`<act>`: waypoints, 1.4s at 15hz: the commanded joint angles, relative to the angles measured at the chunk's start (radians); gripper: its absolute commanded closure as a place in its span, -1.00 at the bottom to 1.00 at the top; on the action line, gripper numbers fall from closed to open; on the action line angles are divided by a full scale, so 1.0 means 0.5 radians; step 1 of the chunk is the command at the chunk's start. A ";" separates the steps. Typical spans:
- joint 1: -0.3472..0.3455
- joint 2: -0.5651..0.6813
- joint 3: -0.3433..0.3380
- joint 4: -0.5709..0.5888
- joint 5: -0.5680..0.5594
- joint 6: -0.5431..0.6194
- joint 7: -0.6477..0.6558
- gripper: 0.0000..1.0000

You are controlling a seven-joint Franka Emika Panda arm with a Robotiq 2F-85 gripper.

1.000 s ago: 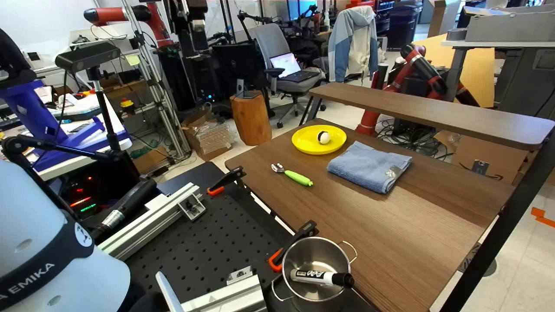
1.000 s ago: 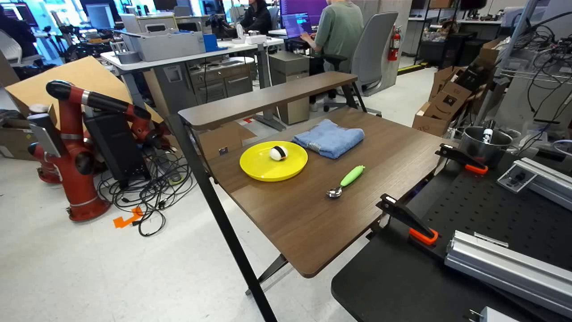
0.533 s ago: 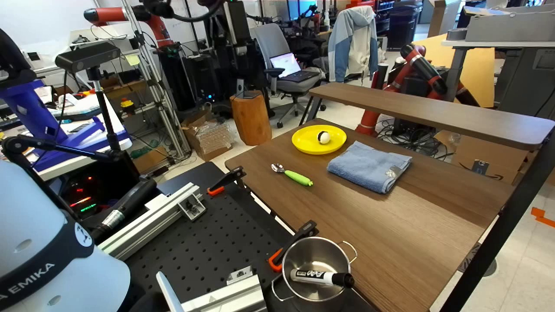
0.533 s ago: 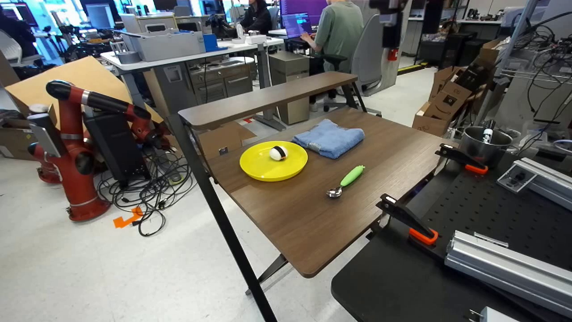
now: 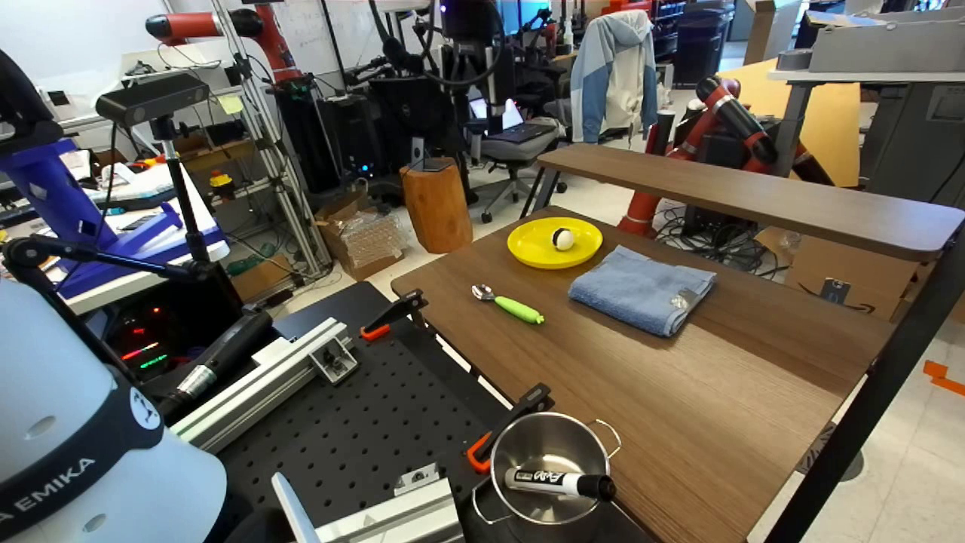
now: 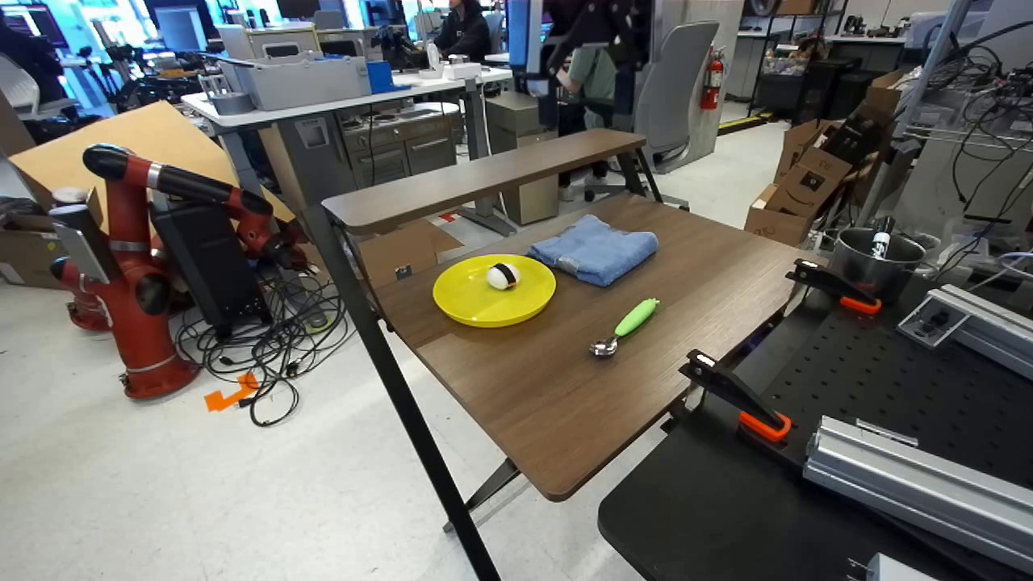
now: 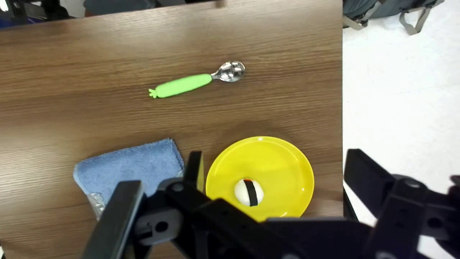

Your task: Remove the ball from the yellow plate and put it on the blue towel

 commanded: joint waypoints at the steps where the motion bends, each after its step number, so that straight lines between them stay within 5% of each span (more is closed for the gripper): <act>1: 0.083 0.358 -0.075 0.321 0.014 0.043 0.114 -1.00; 10: 0.249 1.120 -0.291 1.004 0.029 0.043 0.389 -1.00; 21: 0.336 1.644 -0.440 1.521 0.018 0.061 0.663 -1.00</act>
